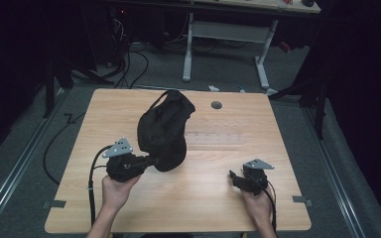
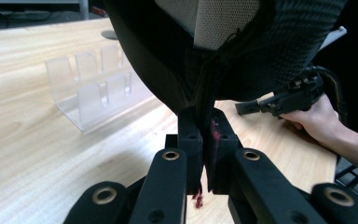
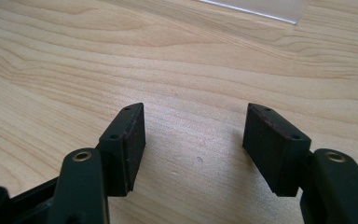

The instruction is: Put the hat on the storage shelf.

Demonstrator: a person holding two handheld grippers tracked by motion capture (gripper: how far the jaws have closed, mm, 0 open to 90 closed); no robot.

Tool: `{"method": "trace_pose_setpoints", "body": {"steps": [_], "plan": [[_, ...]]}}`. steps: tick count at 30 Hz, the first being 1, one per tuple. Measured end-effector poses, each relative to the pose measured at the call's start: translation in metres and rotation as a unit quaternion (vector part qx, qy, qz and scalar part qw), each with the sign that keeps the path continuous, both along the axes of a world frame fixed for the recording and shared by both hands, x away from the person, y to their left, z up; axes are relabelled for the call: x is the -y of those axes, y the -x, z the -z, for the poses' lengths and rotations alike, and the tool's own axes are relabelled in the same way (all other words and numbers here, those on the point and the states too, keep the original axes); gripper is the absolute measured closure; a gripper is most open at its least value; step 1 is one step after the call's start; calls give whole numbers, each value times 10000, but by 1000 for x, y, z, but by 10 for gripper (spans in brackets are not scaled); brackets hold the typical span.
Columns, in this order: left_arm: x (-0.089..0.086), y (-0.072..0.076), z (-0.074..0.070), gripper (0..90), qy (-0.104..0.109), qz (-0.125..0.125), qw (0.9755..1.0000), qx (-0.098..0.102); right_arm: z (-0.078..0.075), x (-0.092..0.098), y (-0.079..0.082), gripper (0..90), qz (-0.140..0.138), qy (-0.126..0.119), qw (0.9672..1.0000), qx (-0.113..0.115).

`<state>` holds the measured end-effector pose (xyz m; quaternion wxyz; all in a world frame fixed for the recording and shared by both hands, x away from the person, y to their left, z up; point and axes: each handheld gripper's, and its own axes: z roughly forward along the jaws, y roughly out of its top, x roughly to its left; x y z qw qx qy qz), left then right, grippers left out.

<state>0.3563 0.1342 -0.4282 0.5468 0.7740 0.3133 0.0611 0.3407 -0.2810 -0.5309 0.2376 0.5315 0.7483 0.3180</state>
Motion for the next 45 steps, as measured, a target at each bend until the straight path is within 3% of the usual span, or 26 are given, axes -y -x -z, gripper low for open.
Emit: {"method": "trace_pose_setpoints", "body": {"steps": [12,23,45], "plan": [[-1,-14,-14,865,-18,-296,9993,215,0,0,0,387,-3,-4,10000,2],[-2,-31,-24,865,-193,-660,9967,427,0,0,0,383,-3,-6,10000,-5],[18,-61,-25,864,-481,-918,9935,473,0,0,0,378,-11,-3,10000,-8]]}}
